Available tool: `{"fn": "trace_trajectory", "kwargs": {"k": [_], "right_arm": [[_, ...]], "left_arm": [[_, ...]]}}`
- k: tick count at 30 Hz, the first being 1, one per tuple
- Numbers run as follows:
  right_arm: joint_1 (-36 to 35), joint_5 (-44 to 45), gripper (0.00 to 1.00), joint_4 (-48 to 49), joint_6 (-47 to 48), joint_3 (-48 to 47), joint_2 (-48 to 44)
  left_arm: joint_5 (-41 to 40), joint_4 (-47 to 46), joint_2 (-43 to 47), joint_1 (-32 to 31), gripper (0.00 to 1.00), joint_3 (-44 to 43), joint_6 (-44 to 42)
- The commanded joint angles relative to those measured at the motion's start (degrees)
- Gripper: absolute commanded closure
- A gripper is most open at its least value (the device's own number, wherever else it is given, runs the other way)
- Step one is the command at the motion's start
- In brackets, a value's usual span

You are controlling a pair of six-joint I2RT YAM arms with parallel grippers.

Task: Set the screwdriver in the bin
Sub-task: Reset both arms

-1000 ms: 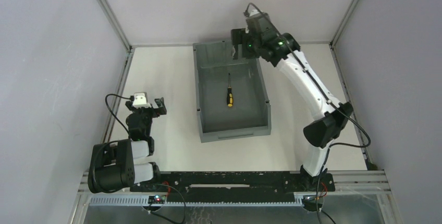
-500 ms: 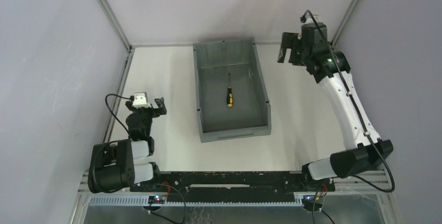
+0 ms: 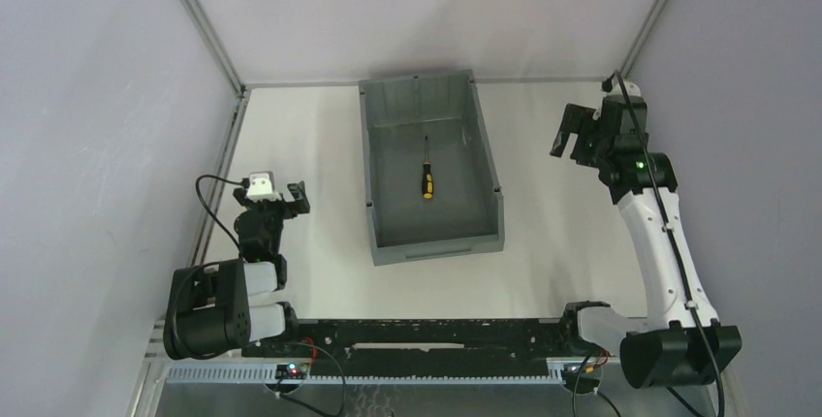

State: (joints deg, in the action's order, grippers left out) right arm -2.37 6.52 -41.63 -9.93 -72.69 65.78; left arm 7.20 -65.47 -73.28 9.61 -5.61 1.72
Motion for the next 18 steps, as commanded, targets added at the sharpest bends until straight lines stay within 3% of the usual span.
{"fn": "trace_trajectory", "kwargs": {"k": [1,18], "right_arm": [[1.9,-2.11,0.02,3.86,-0.68,4.79,-5.32],[1.93,-4.02,0.01,5.42,-3.02,10.46,-14.76]], "left_arm": [[-0.33,-2.35,0.7,-0.18,0.0,-2.26,0.67],[-0.34,-2.32,0.68,-0.23,0.0,-2.19,0.67]]}}
